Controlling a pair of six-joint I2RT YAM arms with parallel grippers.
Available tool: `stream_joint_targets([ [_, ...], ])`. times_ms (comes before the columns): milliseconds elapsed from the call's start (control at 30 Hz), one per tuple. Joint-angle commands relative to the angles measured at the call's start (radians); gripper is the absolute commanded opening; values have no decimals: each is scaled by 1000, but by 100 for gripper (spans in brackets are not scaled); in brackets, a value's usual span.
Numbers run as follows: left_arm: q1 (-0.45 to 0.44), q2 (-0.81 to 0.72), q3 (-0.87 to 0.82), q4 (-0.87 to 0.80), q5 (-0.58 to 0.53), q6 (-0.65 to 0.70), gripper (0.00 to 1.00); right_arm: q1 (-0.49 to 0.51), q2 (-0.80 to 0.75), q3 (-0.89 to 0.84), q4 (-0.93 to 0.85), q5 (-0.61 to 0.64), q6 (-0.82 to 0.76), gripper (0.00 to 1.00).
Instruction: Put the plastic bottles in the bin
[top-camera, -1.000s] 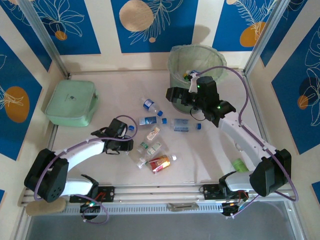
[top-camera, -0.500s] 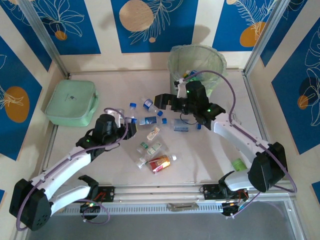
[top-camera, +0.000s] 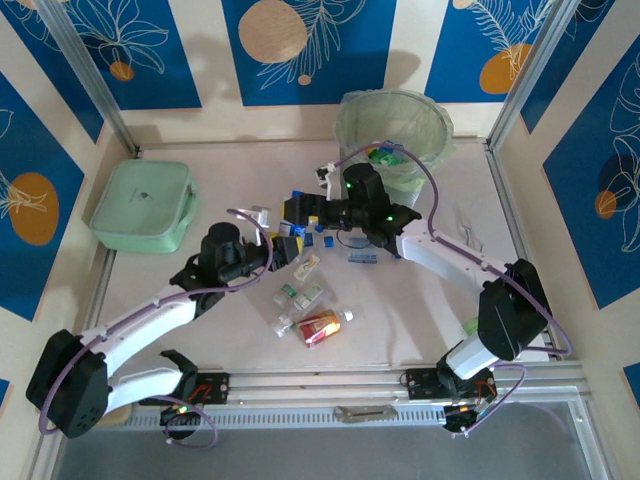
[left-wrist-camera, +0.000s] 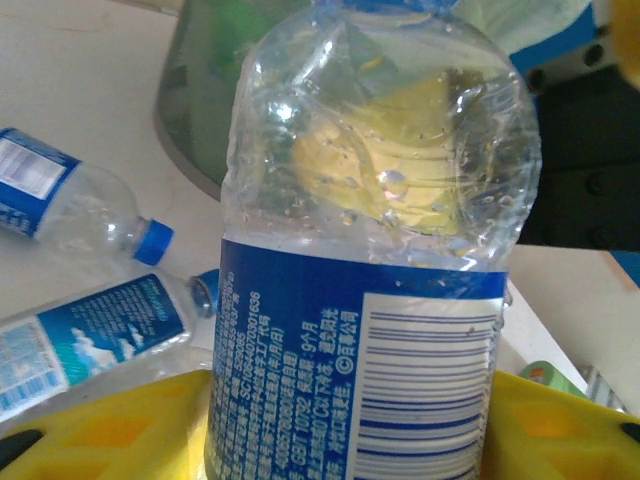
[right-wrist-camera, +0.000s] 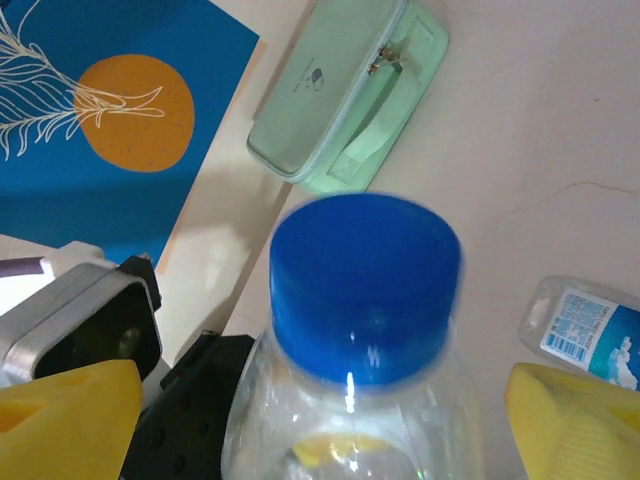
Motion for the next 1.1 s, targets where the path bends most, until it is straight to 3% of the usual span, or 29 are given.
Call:
stream_joint_targets([
  [0,-23,-5,9,76,22,-14,53,9,19,31,17,-28,8,93],
  [533,-39,-19,11,73,-5,-4,57,19,34,32,-13,-24,-6,65],
  [900,-40,-53,-17,60,-58,-10,90,10,27,27,-25,15,-7,58],
  [1067,-37,-101,-57,33,-190,-45,99,-17,7,13,-60,57,-17,57],
])
